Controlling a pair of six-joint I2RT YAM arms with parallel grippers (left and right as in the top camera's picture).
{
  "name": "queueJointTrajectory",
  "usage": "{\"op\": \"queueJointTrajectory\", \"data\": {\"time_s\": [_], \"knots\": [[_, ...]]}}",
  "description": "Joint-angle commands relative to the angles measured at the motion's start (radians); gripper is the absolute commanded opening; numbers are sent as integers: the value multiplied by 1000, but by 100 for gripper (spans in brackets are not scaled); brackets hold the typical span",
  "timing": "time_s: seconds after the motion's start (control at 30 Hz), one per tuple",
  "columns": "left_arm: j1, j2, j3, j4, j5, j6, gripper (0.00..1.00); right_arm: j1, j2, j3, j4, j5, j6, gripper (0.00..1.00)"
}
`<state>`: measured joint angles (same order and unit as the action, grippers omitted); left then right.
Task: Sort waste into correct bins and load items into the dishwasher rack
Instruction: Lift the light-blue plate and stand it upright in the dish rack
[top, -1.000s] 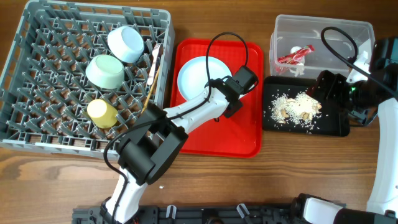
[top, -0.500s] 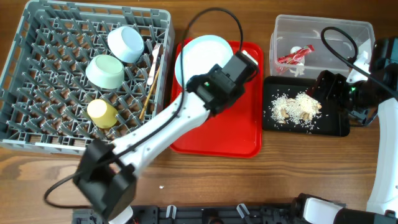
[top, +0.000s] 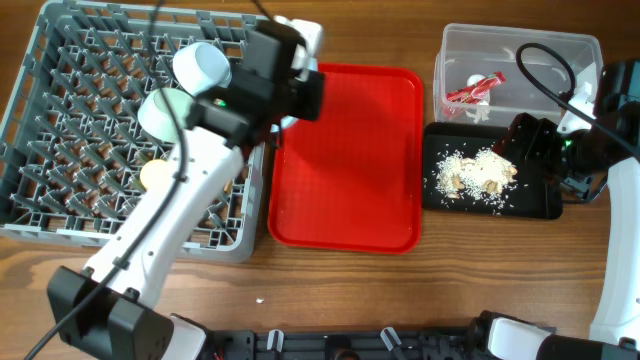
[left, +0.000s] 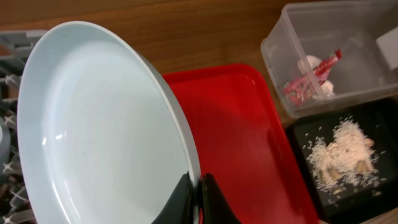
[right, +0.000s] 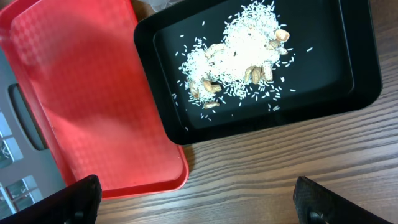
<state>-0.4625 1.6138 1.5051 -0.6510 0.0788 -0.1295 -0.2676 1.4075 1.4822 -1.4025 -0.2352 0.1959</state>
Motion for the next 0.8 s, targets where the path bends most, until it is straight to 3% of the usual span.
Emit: {"op": "queueJointTrajectory", "data": {"time_s": [0.0, 0.17, 0.4, 0.77], "knots": [[132, -24, 0, 3, 344, -66, 4, -2, -16, 14, -1, -5, -14, 100], [302, -15, 0, 0, 590, -70, 4, -2, -16, 14, -2, -5, -13, 100], [408, 29, 0, -58, 613, -88, 4, -2, -16, 14, -2, -5, -14, 100], [416, 63, 0, -55, 665, -88, 4, -2, -16, 14, -2, -5, -13, 100]]}}
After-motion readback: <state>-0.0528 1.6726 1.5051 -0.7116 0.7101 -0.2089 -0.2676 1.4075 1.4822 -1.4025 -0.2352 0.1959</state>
